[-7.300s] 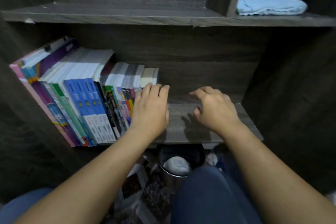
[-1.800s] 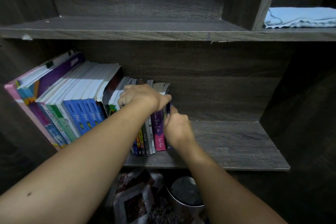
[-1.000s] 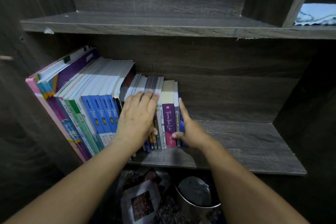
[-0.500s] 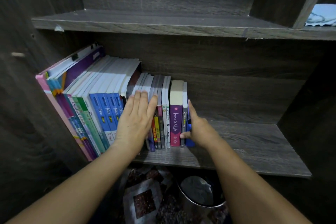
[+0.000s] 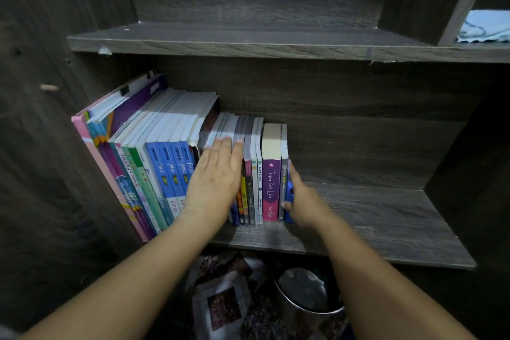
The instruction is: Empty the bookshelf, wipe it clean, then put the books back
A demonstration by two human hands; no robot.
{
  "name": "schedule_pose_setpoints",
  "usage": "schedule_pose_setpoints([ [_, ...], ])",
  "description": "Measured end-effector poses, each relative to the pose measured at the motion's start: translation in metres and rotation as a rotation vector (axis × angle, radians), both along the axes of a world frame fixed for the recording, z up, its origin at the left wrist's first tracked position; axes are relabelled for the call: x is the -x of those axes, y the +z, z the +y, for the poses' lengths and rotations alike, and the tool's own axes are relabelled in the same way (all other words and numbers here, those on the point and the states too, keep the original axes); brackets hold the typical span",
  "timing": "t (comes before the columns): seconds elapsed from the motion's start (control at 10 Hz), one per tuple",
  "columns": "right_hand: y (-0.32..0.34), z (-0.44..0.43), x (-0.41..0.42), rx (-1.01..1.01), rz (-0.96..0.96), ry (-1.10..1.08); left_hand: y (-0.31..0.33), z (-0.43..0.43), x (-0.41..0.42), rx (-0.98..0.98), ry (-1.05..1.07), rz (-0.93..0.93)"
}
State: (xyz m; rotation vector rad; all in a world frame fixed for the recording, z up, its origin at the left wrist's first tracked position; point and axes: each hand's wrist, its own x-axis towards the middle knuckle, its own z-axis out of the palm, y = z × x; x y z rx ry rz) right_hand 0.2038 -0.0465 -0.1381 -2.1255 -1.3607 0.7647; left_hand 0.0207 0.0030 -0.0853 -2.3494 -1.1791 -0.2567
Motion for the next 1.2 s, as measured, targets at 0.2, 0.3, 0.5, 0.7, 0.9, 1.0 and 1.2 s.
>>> schedule_pose_setpoints([
  [0.2, -0.008, 0.004, 0.006, -0.061, 0.172, -0.021, 0.000, -0.004, 0.000, 0.025, -0.012, -0.018],
  [0.3, -0.009, 0.005, 0.008, -0.066, 0.190, -0.022, -0.006, 0.000, -0.003, -0.016, 0.010, -0.060],
  [0.5, 0.005, -0.009, 0.018, -0.024, 0.033, -0.052, -0.014, -0.002, 0.004, -0.024, -0.086, -0.140],
  [0.7, 0.028, -0.024, 0.025, -0.332, -0.251, -0.009, -0.015, -0.014, 0.009, 0.015, -0.093, -0.079],
  [0.9, 0.041, -0.019, 0.023, -0.289, -0.390, 0.095, -0.008, 0.007, 0.000, 0.024, -0.158, -0.221],
  [1.0, 0.044, -0.024, 0.018, -0.279, -0.361, 0.121, -0.008, 0.005, -0.005, 0.039, -0.142, -0.254],
  [1.2, 0.058, -0.050, 0.017, -0.204, -0.407, 0.099, -0.010, -0.015, 0.008, 0.059, -0.104, -0.265],
])
